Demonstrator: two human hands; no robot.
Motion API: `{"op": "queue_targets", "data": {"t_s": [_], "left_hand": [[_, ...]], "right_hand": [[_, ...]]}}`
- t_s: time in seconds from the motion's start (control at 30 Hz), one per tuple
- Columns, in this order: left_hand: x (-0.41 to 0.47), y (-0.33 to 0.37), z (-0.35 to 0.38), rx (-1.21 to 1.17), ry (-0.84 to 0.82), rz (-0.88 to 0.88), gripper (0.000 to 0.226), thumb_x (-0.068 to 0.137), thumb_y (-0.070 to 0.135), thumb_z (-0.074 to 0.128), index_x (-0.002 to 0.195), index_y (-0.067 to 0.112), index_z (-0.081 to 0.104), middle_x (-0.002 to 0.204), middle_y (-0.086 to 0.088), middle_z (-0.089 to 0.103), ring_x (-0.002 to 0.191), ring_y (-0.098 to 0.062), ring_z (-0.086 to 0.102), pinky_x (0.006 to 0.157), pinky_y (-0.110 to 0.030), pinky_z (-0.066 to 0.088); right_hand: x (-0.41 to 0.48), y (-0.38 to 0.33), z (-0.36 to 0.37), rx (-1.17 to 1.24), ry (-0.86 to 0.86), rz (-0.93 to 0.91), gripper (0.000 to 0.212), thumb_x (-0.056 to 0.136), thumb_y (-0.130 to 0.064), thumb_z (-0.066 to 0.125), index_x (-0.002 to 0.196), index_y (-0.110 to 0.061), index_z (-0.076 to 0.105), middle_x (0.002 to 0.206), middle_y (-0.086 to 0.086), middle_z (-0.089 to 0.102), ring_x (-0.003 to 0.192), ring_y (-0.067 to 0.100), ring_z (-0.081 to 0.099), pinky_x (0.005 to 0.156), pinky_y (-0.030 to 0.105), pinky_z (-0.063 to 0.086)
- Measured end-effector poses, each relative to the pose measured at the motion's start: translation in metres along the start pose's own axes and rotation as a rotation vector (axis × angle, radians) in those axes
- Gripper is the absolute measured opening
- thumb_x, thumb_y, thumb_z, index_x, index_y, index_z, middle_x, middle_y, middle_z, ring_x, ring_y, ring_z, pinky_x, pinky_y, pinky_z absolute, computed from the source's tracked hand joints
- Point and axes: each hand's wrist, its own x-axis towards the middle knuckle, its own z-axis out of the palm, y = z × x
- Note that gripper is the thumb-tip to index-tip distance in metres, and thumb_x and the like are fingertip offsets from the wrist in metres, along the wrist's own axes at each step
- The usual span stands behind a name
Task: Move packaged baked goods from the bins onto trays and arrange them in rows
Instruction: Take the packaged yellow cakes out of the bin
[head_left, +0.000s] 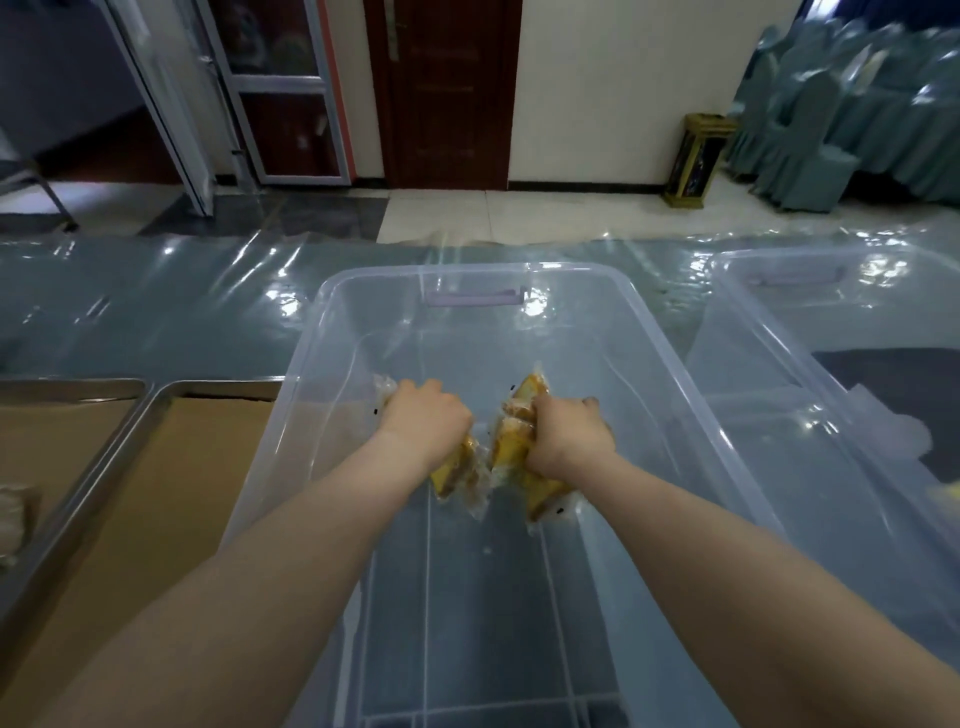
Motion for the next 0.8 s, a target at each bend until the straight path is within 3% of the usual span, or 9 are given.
{"op": "queue_targets", "data": {"t_s": [0.2,0.47,0.7,0.8], "left_hand": [[-0.013,-0.018,-0.018,0.078,0.187,0.065,0.029,0.094,0.01,0.036,0.117,0.012,0.053,0.121,-0.007,0.054,0.115,-0.029,0.043,0.092,-0.039,0.031],[-0.027,-0.043,-0.054,0.011,0.326,-0.003,0.027,0.09,0.006,0.043,0.113,0.014,0.055,0.115,-0.007,0.057,0.11,-0.028,0.048,0.088,-0.039,0.034],[-0.062,-0.089,-0.087,-0.059,0.73,0.005,0.025,0.088,0.005,0.043,0.104,0.013,0.061,0.111,-0.008,0.061,0.108,-0.028,0.051,0.09,-0.039,0.035],[-0.101,-0.136,-0.09,-0.085,0.939,-0.084,0.015,0.081,-0.001,0.059,0.089,0.009,0.067,0.098,-0.009,0.066,0.096,-0.03,0.059,0.081,-0.041,0.042]], "right_hand": [[-0.007,-0.039,-0.031,0.015,0.233,-0.108,0.028,0.076,-0.017,0.056,0.103,-0.021,0.048,0.104,0.005,0.056,0.107,0.029,0.041,0.072,0.034,0.039],[-0.025,-0.03,-0.068,0.021,0.392,-0.174,0.048,0.07,-0.026,0.064,0.116,-0.027,0.049,0.111,-0.001,0.056,0.108,0.027,0.04,0.076,0.035,0.043],[-0.042,-0.057,-0.114,0.135,0.679,-0.267,0.054,0.061,-0.027,0.073,0.11,-0.025,0.052,0.109,-0.002,0.055,0.099,0.02,0.033,0.077,0.027,0.026],[-0.05,-0.101,-0.128,0.265,0.755,-0.312,0.043,0.065,-0.028,0.07,0.103,-0.025,0.05,0.1,-0.008,0.047,0.094,0.017,0.029,0.075,0.027,0.026]]}}
